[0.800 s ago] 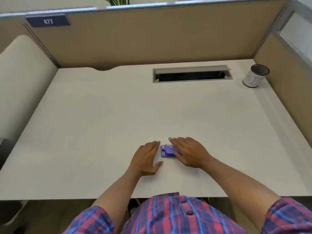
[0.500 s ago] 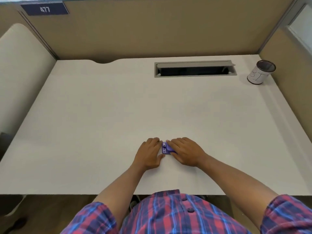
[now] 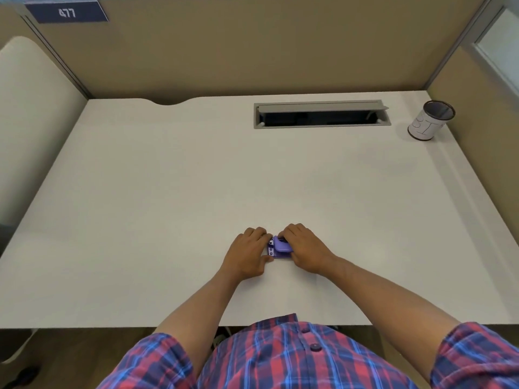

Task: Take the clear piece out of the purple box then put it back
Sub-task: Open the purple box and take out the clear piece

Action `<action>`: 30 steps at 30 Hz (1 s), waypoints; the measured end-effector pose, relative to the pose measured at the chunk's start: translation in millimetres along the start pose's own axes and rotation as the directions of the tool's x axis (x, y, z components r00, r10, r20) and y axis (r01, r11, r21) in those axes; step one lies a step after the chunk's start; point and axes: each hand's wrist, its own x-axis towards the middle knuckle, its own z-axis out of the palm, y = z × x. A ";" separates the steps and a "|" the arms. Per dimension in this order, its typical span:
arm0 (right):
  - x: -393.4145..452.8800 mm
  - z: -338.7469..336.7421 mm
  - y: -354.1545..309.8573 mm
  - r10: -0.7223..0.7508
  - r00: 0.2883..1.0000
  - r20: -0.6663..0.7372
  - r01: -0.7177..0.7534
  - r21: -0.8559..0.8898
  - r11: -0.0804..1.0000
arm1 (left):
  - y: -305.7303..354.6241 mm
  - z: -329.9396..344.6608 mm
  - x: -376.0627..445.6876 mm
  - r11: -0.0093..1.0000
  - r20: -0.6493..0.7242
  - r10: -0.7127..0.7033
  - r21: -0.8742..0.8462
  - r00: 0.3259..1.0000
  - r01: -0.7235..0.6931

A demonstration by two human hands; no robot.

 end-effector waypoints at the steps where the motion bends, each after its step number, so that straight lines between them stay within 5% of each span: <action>1: -0.3 1.4 -0.5 0.008 1.000 -0.004 -0.008 0.004 1.000 | 0.2 0.2 0.0 1.000 -0.002 0.007 -0.003 1.000 -0.007; 30: 5.5 2.4 -1.5 0.165 0.984 0.065 -0.175 0.201 0.964 | 3.3 3.5 2.6 1.000 -0.020 -0.012 -0.029 1.000 0.011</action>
